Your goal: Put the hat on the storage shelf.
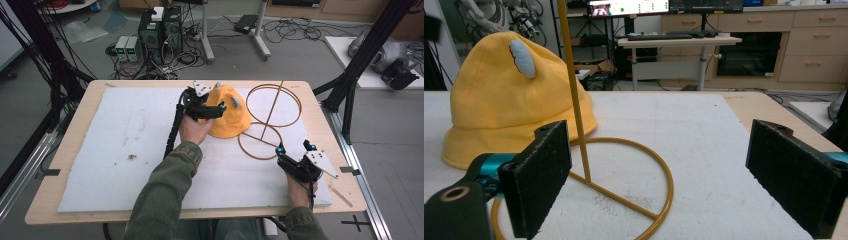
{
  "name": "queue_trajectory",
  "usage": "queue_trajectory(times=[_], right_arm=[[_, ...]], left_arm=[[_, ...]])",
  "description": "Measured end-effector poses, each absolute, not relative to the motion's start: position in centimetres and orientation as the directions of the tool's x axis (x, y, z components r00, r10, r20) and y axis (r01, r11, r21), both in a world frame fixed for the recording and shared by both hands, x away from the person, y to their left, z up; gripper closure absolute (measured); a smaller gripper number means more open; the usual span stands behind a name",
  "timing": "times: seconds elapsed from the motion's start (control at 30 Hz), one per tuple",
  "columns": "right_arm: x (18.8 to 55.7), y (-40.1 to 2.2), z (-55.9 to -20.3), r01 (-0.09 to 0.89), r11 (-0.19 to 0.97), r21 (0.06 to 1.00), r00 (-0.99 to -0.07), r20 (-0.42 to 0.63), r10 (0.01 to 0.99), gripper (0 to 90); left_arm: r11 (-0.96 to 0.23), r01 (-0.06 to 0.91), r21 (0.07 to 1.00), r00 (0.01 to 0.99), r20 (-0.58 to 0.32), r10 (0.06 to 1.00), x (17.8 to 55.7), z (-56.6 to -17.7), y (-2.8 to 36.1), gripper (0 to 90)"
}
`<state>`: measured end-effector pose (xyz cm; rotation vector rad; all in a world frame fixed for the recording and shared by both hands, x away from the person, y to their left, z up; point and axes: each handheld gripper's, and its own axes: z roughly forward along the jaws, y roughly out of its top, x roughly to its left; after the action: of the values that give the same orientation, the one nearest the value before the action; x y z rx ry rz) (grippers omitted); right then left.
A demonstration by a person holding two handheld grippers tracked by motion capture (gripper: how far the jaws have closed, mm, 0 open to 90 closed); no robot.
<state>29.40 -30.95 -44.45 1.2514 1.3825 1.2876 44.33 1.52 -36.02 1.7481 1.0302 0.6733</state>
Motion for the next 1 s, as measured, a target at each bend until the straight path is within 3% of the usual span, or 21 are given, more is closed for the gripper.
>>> queue_trajectory(times=[0.1, 0.27, 0.37, 0.4, 0.43, 0.47, 0.5, 0.53, 0.63, 1.0], right_arm=[[29.3, -30.9, -44.4, 0.113, -0.035, 0.993, -0.143, 0.051, 0.988, 10.8], [29.4, -30.7, -44.4, 0.113, -0.027, 0.993, -0.152, 0.044, 0.987, 10.8], [29.5, -30.6, -44.4, 0.118, -0.028, 0.993, -0.159, 0.047, 0.986, 10.8], [29.5, -30.6, -44.4, 0.118, -0.028, 0.993, -0.159, 0.047, 0.986, 10.8], [29.5, -30.7, -44.4, 0.111, -0.023, 0.994, -0.162, 0.041, 0.986, 10.8], [29.5, -30.7, -44.4, 0.111, -0.023, 0.994, -0.162, 0.041, 0.986, 10.8], [29.5, -30.7, -44.4, 0.114, -0.033, 0.993, -0.158, 0.05, 0.986, 10.8], [29.5, -30.7, -44.4, 0.114, -0.033, 0.993, -0.158, 0.05, 0.986, 10.8], [29.6, -30.8, -44.4, 0.115, -0.03, 0.993, -0.159, 0.048, 0.986, 10.8], [29.7, -30.7, -44.5, 0.119, -0.019, 0.993, -0.164, 0.039, 0.986, 10.8]], left_arm=[[-0.175, 0.415, 0.893, 0.485, -0.054, 0.873, 45.4, -37.4, 0.5, 16.0], [-0.163, 0.445, 0.881, 0.493, -0.089, 0.865, 46.0, -38.3, -0.5, 21.9], [-0.164, 0.477, 0.863, 0.499, -0.112, 0.859, 46.3, -38.7, -0.9, 40.2], [-0.167, 0.482, 0.86, 0.503, -0.115, 0.857, 46.4, -38.9, -0.9, 40.2], [-0.173, 0.495, 0.851, 0.493, -0.111, 0.863, 46.5, -39.1, -1.0, 52.6], [-0.175, 0.505, 0.845, 0.488, -0.113, 0.865, 46.6, -39.2, -1.0, 52.6], [-0.177, 0.516, 0.838, 0.482, -0.113, 0.869, 46.7, -39.4, -1.0, 67.3], [-0.179, 0.519, 0.836, 0.478, -0.111, 0.871, 46.7, -39.4, -0.9, 67.3], [-0.174, 0.525, 0.833, 0.485, -0.124, 0.866, 46.9, -39.4, -0.4, 86.7], [-0.167, 0.529, 0.832, 0.478, -0.129, 0.869, 46.7, -39.2, -0.3, 87.3]])
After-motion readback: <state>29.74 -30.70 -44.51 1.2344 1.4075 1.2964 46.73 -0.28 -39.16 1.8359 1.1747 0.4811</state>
